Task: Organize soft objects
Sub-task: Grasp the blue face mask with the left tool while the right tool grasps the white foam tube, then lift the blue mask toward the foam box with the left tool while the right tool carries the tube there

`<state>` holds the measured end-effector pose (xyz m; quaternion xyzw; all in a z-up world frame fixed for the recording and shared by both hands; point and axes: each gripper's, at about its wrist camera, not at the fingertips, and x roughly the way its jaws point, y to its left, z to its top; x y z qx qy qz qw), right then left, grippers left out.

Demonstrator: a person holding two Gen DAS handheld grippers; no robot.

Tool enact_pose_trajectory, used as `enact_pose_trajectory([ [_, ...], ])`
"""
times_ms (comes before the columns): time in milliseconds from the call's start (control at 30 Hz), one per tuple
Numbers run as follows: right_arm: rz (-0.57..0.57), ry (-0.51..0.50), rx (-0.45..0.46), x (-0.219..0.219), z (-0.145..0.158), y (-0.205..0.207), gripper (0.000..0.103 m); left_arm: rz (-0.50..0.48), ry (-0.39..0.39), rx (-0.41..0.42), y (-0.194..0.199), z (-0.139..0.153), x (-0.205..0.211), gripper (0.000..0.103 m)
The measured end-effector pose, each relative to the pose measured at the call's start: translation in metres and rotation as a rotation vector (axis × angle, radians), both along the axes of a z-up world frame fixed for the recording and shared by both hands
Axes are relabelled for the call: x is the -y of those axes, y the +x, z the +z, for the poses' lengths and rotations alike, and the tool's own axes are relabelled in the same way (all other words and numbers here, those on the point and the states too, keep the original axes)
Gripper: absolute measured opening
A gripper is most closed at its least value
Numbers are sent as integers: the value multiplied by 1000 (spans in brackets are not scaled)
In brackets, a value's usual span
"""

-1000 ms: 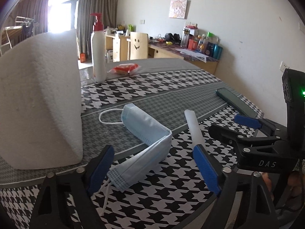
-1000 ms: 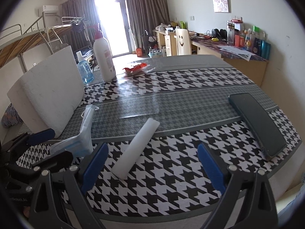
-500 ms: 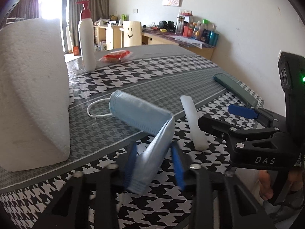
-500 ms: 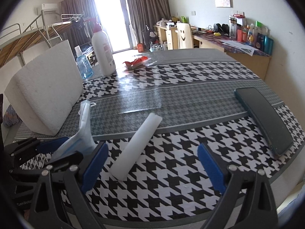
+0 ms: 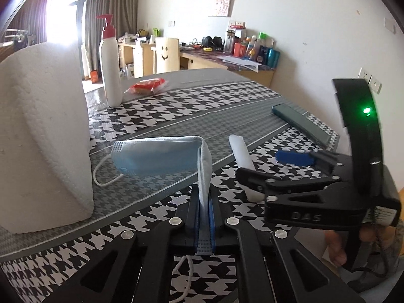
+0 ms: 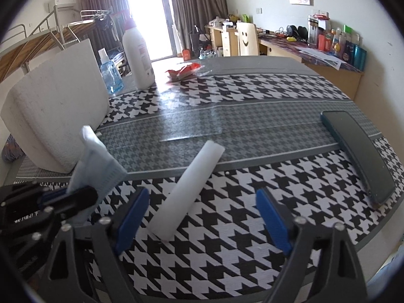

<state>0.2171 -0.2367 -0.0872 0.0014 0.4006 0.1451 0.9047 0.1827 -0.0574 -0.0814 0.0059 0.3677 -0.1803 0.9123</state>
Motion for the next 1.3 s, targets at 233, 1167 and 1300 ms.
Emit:
enact_pose_trajectory([
  [233,-22,-46,-10,-12,-3,0,74,11,-20,10,-3,3,-6,6],
  [1167,-28,-44,-33,-25,4,-6,16,6,-61,56,-19,13,-24,6],
  [1300,-16,-37,-20,-23,7,-10,16,7,-59,59,-20,14,-23,6],
])
